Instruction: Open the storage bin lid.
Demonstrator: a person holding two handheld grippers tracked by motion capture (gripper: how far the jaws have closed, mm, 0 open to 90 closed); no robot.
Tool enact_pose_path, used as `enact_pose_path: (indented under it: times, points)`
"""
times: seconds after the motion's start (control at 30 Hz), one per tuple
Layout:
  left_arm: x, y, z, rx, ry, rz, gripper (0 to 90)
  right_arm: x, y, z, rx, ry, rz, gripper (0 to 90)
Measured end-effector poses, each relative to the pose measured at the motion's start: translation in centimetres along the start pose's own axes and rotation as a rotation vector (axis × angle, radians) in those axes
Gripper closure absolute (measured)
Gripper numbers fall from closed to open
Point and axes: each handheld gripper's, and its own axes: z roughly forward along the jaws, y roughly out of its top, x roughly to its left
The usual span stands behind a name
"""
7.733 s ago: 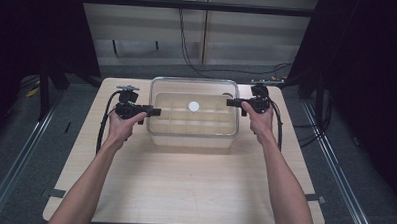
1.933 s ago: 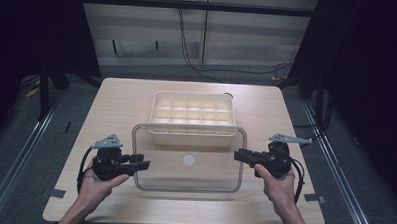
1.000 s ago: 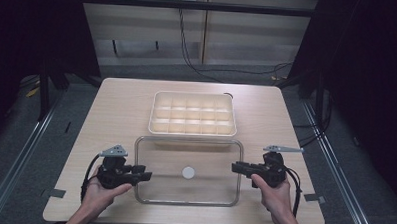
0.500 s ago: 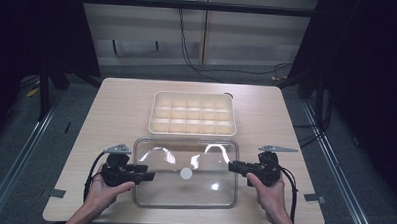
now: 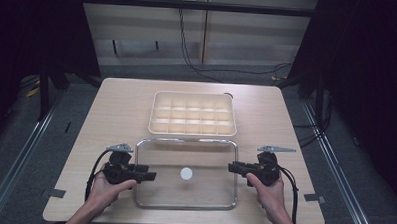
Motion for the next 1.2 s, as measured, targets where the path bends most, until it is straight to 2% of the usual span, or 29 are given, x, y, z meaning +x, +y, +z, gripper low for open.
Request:
enact_pose_path:
  times: [0.03, 0.2, 0.33, 0.43, 0.53, 0.63, 0.67, 0.77, 0.83, 0.9, 0.97, 1.2]
  points:
    - [0.2, 0.0, 0.2, 0.004, -0.007, -0.011, 47.1, -0.1, -0.1, 0.1, 0.005, -0.002, 0.005, 66.9]
    - [0.8, 0.3, 1.1, 0.04, -0.016, -0.02, 43.6, -1.0, -0.3, 0.8, 0.034, -0.014, 0.019, 64.6]
    - [0.8, 0.4, 1.5, 0.047, -0.001, -0.02, 40.7, -1.3, -0.3, 1.1, 0.049, -0.023, 0.012, 63.0]
    - [0.5, 0.3, 1.6, 0.062, 0.017, 0.004, 37.1, -1.4, -0.4, 1.3, 0.04, -0.023, -0.006, 62.1]
    - [0.4, 0.2, 1.9, 0.074, 0.025, 0.001, 33.2, -1.4, -0.6, 1.4, 0.046, -0.03, -0.006, 61.5]
    - [0.1, 0.2, 1.9, 0.071, 0.04, 0.017, 30.9, -1.5, -0.7, 1.4, 0.044, -0.031, -0.007, 61.4]
    - [-0.1, 0.3, 2.0, 0.077, 0.058, 0.028, 29.5, -1.5, -0.7, 1.4, 0.042, -0.028, -0.009, 61.4]
    - [0.1, 0.3, 2.3, 0.09, 0.061, 0.012, 27.7, -1.5, -0.7, 1.5, 0.044, -0.041, -0.011, 58.4]
    - [0.2, 0.3, 2.4, 0.093, 0.066, 0.008, 26.0, -1.6, -0.7, 1.6, 0.04, -0.038, -0.008, 59.1]
    - [0.3, 0.3, 2.3, 0.084, 0.075, 0.003, 24.6, -1.6, -0.8, 1.4, 0.035, -0.056, -0.012, 66.6]
    - [0.5, 0.3, 2.1, 0.076, 0.077, -0.008, 23.4, -1.5, -0.7, 1.1, 0.016, -0.035, -0.014, 70.5]
    - [0.7, 0.3, 2.1, 0.065, 0.083, -0.017, 22.6, -1.5, -0.7, 0.5, -0.028, 0.011, -0.007, 72.6]
